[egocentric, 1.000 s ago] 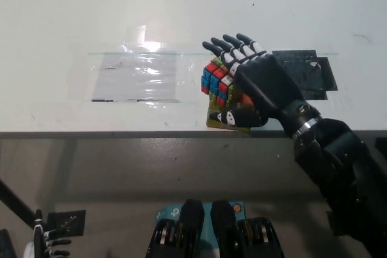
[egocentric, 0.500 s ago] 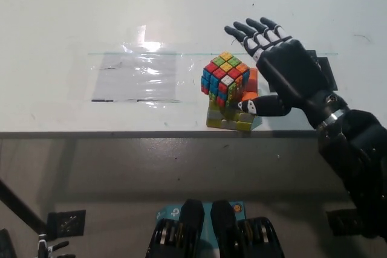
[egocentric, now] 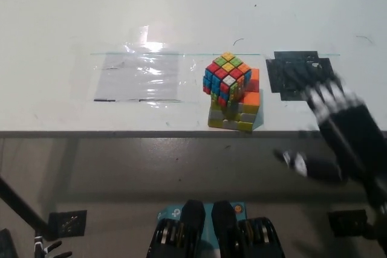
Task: The robot uses its right hand to pick up the small cube kept on the middle on the desk and place it on the bigger cube kept next to it
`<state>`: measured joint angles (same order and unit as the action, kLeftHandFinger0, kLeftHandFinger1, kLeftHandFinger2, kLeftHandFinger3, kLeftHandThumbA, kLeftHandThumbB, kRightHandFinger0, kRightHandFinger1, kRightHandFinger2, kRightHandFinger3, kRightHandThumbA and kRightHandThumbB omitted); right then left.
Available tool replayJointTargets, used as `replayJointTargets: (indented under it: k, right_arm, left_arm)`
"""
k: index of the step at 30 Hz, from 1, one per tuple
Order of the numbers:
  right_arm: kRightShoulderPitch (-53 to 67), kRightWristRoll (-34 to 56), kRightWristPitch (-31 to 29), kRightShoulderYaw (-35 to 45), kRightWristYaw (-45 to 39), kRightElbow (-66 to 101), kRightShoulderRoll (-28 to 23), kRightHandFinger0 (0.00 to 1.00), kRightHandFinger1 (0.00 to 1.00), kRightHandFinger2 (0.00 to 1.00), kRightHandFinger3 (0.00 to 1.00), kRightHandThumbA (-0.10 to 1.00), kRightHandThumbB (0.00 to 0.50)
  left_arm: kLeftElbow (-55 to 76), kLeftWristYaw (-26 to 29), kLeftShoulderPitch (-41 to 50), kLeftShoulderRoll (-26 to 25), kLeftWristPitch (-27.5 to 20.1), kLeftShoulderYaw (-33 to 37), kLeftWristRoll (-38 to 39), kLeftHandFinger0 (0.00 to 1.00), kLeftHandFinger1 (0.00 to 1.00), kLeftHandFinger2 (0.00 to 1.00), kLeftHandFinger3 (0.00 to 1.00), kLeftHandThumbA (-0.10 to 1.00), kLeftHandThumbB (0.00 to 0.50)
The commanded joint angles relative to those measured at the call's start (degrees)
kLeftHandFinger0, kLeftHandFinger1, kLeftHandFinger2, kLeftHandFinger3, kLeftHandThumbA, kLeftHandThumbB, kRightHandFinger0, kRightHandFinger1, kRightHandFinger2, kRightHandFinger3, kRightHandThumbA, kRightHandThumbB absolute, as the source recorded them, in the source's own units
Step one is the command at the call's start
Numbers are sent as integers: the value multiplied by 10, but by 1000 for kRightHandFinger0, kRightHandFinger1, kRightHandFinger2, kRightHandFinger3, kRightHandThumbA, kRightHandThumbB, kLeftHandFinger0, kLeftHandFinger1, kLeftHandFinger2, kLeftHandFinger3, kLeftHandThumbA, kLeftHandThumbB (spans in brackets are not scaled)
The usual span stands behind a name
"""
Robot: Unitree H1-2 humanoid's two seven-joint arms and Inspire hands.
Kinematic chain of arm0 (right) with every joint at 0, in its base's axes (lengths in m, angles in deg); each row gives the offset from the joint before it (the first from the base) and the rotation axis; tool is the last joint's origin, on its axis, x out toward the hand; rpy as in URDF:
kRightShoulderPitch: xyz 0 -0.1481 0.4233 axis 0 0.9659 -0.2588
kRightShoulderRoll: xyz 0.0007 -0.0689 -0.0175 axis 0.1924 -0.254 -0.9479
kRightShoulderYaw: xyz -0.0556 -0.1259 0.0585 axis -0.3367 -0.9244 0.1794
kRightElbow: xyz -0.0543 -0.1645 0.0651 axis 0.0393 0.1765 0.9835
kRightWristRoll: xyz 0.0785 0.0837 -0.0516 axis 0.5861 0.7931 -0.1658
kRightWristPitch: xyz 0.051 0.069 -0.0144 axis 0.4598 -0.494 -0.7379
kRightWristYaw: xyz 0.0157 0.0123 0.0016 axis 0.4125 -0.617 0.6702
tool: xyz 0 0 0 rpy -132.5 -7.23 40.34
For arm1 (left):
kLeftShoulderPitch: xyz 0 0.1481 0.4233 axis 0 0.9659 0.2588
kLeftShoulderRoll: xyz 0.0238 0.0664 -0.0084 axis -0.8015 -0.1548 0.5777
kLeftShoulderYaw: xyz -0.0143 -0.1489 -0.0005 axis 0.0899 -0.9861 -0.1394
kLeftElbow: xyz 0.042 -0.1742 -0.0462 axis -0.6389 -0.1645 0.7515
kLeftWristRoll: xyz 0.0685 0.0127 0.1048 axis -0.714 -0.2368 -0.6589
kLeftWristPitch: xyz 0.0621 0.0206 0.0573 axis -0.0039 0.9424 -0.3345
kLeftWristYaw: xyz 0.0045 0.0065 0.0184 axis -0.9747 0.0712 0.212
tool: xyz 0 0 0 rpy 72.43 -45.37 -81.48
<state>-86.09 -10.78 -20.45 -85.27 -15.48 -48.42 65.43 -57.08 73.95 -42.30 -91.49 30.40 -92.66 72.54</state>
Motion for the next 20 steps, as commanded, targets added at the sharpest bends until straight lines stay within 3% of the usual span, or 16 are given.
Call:
replayJointTargets:
  k: [1,2,3,6,8,9,10,13,14,15,16,18,20]
  right_arm:
    - [36,21,15,24,19,14,16,1000,1000,1000,1000,890,484]
    - [55,25,9,29,34,4,24,1000,1000,1000,1000,877,475]
    - [87,25,11,37,60,-16,45,1000,1000,1000,1000,801,415]
    - [105,17,-7,47,105,-55,68,1000,1000,1000,1000,730,337]
    - [111,11,-24,50,140,-99,81,970,1000,1000,1000,680,272]
    - [110,11,-28,51,149,-117,85,929,1000,1000,1000,667,252]
    - [108,9,-28,51,155,-133,88,952,1000,1000,1000,642,232]
    - [93,-3,-32,46,187,-190,94,908,1000,1000,1000,602,213]
    - [86,-2,-41,43,203,-217,95,831,1000,1000,1000,544,195]
    - [77,1,-56,40,229,-253,97,761,1000,1000,1000,490,195]
    - [73,9,-55,42,234,-269,103,710,988,1000,1000,491,199]
    - [58,14,-55,42,247,-298,108,711,960,1000,1000,505,187]
    - [52,20,-50,45,261,-324,117,706,922,1000,1000,472,175]
  left_arm:
    - [4,-5,-4,-9,-15,-1,5,303,273,531,692,1000,272]
    - [0,-6,-7,-9,-14,-4,9,298,257,529,687,1000,282]
    - [-6,-9,-8,-11,-22,-2,8,289,273,547,712,1000,294]
    - [-10,-10,-9,-13,-28,2,3,262,274,567,732,1000,292]
    - [-13,-6,-11,-13,-24,-3,7,229,239,536,694,1000,311]
    - [-10,-6,-11,-13,-18,-4,8,264,248,549,698,1000,308]
    - [-14,-6,-12,-13,-24,-3,7,282,246,535,683,1000,307]
    - [-18,2,-18,-11,-26,-5,6,225,238,543,665,1000,294]
    - [-9,4,-15,-10,-19,-3,3,141,232,578,713,1000,275]
    - [-11,3,-15,-10,-22,-1,1,130,219,596,761,1000,294]
    - [-9,8,-15,-9,-16,-2,0,128,215,582,742,1000,301]
    - [-19,5,-22,-12,-22,3,-4,99,218,606,745,1000,275]
    - [-25,4,-22,-13,-28,6,-7,100,235,627,781,1000,284]
